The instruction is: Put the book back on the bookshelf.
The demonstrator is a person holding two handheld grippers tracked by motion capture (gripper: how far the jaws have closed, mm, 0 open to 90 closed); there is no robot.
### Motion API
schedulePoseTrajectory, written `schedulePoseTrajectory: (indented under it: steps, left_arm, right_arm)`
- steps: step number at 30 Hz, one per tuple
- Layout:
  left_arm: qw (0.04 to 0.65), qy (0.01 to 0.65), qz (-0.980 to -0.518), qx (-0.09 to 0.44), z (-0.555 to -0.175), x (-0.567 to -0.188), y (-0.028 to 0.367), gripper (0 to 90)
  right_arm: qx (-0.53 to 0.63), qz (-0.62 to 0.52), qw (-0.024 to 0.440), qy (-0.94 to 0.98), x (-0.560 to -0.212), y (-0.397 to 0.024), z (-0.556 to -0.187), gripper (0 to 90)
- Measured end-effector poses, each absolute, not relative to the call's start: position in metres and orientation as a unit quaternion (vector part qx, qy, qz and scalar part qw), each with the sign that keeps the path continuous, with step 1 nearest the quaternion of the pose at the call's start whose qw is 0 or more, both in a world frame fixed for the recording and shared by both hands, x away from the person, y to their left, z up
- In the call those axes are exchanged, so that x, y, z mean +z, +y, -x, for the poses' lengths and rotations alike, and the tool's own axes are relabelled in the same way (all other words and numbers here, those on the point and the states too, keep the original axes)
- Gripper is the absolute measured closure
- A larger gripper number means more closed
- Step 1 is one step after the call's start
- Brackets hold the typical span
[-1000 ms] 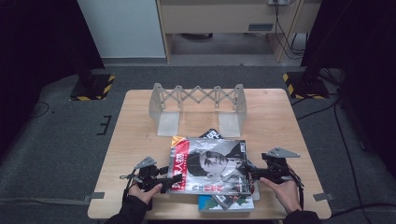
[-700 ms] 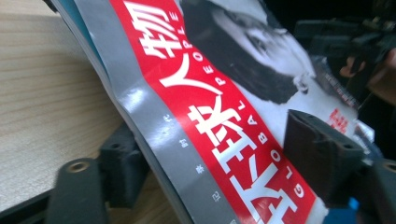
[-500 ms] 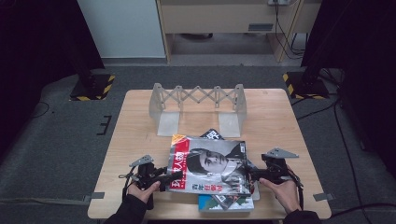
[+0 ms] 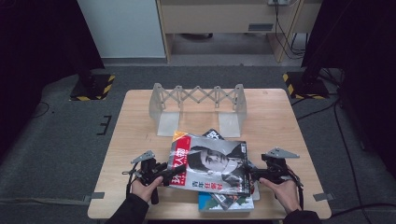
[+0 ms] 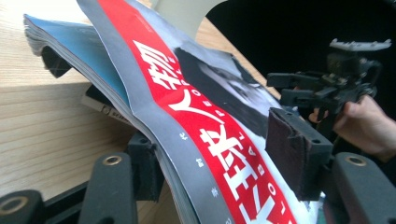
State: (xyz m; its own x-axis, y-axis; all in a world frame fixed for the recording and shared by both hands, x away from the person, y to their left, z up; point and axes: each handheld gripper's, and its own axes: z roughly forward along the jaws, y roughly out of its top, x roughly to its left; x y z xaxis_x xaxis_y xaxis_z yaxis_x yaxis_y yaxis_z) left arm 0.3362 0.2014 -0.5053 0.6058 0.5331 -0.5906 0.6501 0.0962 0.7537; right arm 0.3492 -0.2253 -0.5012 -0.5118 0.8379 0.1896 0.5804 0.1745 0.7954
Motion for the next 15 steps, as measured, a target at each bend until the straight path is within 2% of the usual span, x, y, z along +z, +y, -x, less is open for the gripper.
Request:
schedulePoseTrajectory:
  steps: [2,4,6,10,15]
  left_arm:
    - [0.594,0.443,-0.670,-0.051,-0.336,-0.505,0.202,44.4]
    - [0.578,0.426,-0.692,-0.068,-0.335,-0.503,0.195,50.3]
    - [0.576,0.419,-0.699,-0.066,-0.333,-0.501,0.190,49.3]
    - [0.580,0.418,-0.695,-0.076,-0.334,-0.495,0.190,57.1]
    - [0.578,0.428,-0.688,-0.090,-0.334,-0.494,0.193,60.8]
  right_arm:
    - [0.437,-0.473,0.147,0.751,-0.501,-0.225,-0.349,9.6]
    - [0.439,-0.473,0.147,0.749,-0.502,-0.225,-0.350,9.4]
    - [0.440,-0.473,0.148,0.749,-0.502,-0.225,-0.349,9.5]
    - [0.442,-0.474,0.148,0.747,-0.501,-0.227,-0.349,9.4]
    - [0.443,-0.475,0.144,0.747,-0.500,-0.228,-0.349,9.3]
